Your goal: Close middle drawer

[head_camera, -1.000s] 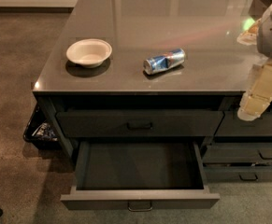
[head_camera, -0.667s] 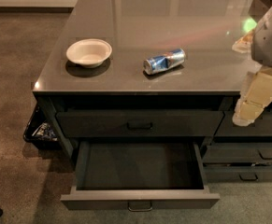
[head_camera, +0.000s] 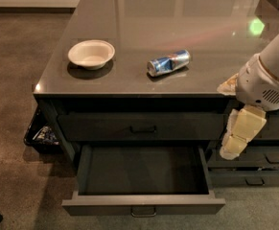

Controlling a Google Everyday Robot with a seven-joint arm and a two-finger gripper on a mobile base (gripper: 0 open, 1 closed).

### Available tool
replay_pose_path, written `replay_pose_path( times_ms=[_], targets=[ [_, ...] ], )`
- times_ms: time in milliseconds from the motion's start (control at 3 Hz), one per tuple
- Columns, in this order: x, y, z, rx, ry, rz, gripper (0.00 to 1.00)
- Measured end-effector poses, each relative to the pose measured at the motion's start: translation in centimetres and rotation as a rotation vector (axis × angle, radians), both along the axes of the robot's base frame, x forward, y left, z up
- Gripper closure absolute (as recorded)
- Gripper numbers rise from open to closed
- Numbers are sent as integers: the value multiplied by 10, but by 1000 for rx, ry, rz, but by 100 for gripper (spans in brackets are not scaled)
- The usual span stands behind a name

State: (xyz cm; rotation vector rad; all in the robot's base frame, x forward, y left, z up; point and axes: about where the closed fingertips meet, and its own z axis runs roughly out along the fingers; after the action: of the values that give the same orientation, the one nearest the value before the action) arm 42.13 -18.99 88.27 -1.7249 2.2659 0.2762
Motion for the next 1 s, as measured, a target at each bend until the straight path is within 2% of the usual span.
replay_pose_path(
  times_ms=[333,667,1000],
  targets=[
    [0,0,0,0,0,0,0],
    [-13,11,-29,-4,48,1,0],
    [-38,40,-86,46,92,17,0]
  ],
)
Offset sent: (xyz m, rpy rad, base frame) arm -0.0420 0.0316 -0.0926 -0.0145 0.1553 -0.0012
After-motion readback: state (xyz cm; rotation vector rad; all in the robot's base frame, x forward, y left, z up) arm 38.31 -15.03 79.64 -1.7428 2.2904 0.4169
